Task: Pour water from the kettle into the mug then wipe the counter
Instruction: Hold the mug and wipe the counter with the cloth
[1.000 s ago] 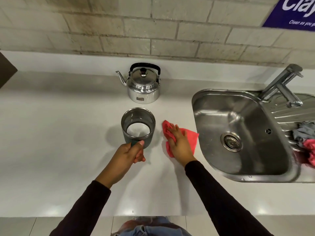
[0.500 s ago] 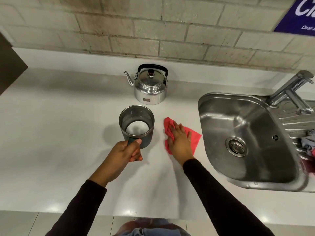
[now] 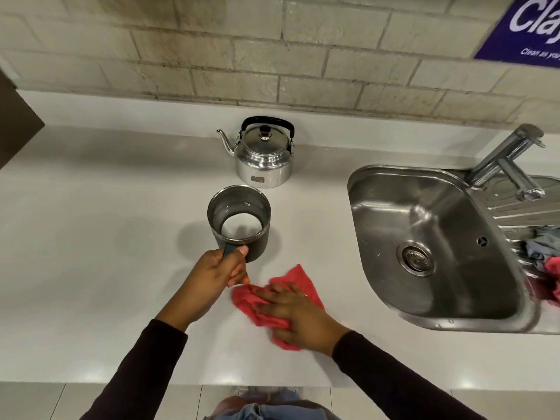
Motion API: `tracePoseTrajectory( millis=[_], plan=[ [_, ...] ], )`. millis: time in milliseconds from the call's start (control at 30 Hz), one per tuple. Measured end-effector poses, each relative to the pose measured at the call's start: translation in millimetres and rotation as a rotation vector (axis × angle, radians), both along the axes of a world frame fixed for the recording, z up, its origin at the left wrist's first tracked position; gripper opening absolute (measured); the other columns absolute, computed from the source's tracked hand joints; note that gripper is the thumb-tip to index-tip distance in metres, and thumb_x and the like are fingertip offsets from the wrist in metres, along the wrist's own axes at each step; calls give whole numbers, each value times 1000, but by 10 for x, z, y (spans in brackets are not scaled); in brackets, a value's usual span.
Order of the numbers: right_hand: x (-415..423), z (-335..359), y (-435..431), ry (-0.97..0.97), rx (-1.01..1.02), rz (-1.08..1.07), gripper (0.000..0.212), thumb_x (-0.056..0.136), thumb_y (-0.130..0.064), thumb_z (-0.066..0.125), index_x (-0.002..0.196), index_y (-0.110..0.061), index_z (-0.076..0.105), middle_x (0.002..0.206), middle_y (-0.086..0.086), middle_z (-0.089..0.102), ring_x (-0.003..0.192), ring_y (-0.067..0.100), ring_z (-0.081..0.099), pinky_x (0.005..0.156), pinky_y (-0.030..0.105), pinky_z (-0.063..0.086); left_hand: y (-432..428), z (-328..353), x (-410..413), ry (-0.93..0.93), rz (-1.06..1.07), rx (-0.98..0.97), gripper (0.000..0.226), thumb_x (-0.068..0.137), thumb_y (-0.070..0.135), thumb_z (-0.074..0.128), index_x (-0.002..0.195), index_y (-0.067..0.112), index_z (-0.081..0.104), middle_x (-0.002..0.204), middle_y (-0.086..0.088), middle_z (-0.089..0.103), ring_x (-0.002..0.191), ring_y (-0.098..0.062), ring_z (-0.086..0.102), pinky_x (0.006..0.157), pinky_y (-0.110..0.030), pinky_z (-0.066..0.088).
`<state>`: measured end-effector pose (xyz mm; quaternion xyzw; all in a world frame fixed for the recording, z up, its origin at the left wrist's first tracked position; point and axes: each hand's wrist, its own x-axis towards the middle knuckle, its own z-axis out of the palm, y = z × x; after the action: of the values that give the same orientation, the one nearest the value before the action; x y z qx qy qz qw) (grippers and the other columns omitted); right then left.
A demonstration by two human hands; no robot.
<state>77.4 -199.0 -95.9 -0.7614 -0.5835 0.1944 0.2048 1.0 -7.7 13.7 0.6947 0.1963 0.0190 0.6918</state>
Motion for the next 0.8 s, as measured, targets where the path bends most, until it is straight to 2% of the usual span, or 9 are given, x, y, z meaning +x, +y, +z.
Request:
tracePoseTrajectory(
  millis=[100, 200, 300, 367, 467, 633, 733, 800],
  plan=[
    [193, 28, -345, 5, 42, -179, 53, 85, -24, 59, 137, -21, 50, 152, 0, 36, 142, 24, 30, 116, 52, 19, -46, -107, -1, 41, -32, 7, 45, 81, 44, 49, 42, 25, 36, 42, 6, 37, 44, -5, 49, 85, -47, 50],
    [387, 86, -385, -62, 113, -437, 59, 75, -5, 61, 134, -12, 54, 147, 8, 44, 131, 31, 44, 111, 51, 29, -107, -240, -14, 61, -62, 14, 44, 75, 53, 48, 41, 27, 36, 41, 6, 39, 44, -3, 50, 91, -53, 48],
    [390, 103, -266, -46, 142, -730, 61, 75, -3, 63, 134, -15, 53, 143, 12, 47, 128, 34, 43, 110, 35, 27, -194, -359, -10, 84, -81, 20, 44, 75, 54, 47, 41, 27, 38, 40, 6, 41, 46, -2, 51, 90, -51, 49],
    [338, 100, -207, -12, 147, -832, 62, 78, -7, 61, 137, -20, 50, 144, 11, 44, 128, 31, 39, 110, 30, 26, -252, -420, 6, 95, -83, 13, 45, 77, 52, 47, 41, 28, 38, 40, 7, 40, 46, -2, 52, 88, -48, 50],
    [317, 103, -195, 4, 133, -855, 59, 83, -11, 59, 140, -22, 46, 145, 10, 41, 131, 29, 36, 114, 36, 28, -314, -501, 37, 107, -75, 1, 46, 82, 45, 47, 40, 27, 39, 40, 7, 39, 47, -3, 54, 81, -40, 49],
    [298, 147, -203, 6, 109, -850, 59, 83, -11, 60, 140, -19, 46, 143, 12, 44, 130, 31, 37, 113, 37, 27, -360, -627, 77, 114, -47, -18, 56, 95, 28, 46, 40, 27, 39, 44, 7, 38, 48, -5, 54, 70, -27, 49],
    [300, 169, -206, -9, 98, -845, 59, 82, -11, 61, 139, -17, 47, 142, 13, 45, 129, 32, 39, 112, 37, 28, -397, -638, 109, 91, -28, -26, 56, 95, 25, 46, 40, 26, 38, 49, 0, 38, 49, -7, 55, 63, -17, 49],
    [301, 171, -204, -2, 98, -853, 58, 82, -11, 61, 139, -17, 48, 142, 13, 46, 129, 33, 39, 112, 37, 27, -400, -627, 130, 83, -17, -35, 54, 95, 25, 46, 42, 26, 37, 47, 2, 38, 50, -10, 55, 58, -12, 49]
  ],
)
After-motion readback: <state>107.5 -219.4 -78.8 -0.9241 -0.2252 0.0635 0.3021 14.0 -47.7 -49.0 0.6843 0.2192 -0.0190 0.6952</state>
